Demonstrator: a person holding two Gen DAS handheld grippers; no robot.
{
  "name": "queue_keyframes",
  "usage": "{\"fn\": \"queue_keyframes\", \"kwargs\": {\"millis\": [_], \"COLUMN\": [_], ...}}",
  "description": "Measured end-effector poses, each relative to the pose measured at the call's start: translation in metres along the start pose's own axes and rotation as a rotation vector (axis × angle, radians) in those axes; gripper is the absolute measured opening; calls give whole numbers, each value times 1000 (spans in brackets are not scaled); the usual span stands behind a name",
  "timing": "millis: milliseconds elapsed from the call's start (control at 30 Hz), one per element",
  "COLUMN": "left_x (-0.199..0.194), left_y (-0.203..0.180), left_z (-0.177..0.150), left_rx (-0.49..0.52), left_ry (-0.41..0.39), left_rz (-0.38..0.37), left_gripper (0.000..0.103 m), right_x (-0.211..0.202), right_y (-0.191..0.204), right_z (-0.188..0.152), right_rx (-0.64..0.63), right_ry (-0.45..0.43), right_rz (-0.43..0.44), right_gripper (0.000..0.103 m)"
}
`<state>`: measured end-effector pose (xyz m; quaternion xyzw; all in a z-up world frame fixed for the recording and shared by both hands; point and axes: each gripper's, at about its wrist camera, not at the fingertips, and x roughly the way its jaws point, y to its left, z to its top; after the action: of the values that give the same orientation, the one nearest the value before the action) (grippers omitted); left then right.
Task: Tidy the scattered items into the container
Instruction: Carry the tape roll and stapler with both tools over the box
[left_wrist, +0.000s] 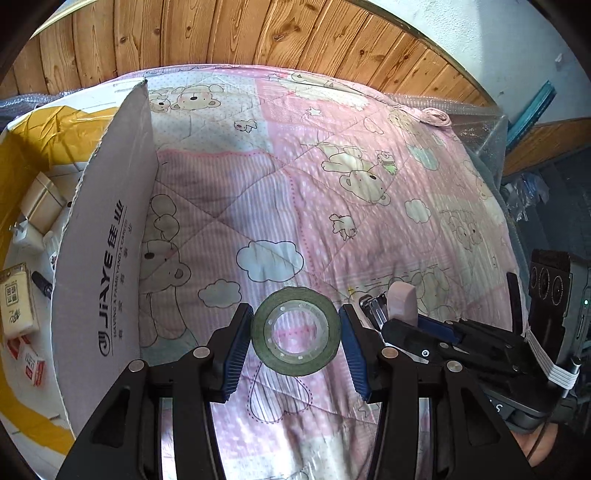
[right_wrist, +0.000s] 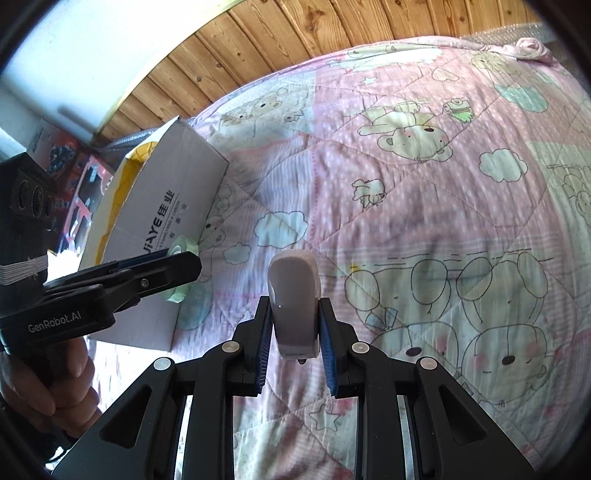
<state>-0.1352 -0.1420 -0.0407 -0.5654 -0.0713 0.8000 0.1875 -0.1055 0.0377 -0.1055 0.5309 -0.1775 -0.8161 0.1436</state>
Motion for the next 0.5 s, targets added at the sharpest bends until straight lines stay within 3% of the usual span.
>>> {"fn": "queue_keyframes", "kwargs": {"millis": [500], "left_x": [-61], "left_y": [7], "left_z": [-47], "left_rx": [-53], "left_ry": [-92], "left_rz": [-29], "left_gripper": [49], "right_x": [-25], "right_y": [68], "right_z": [-26], "right_rx": [-159], "right_ry": [26], "right_rz": [39], "right_gripper": [25]}}
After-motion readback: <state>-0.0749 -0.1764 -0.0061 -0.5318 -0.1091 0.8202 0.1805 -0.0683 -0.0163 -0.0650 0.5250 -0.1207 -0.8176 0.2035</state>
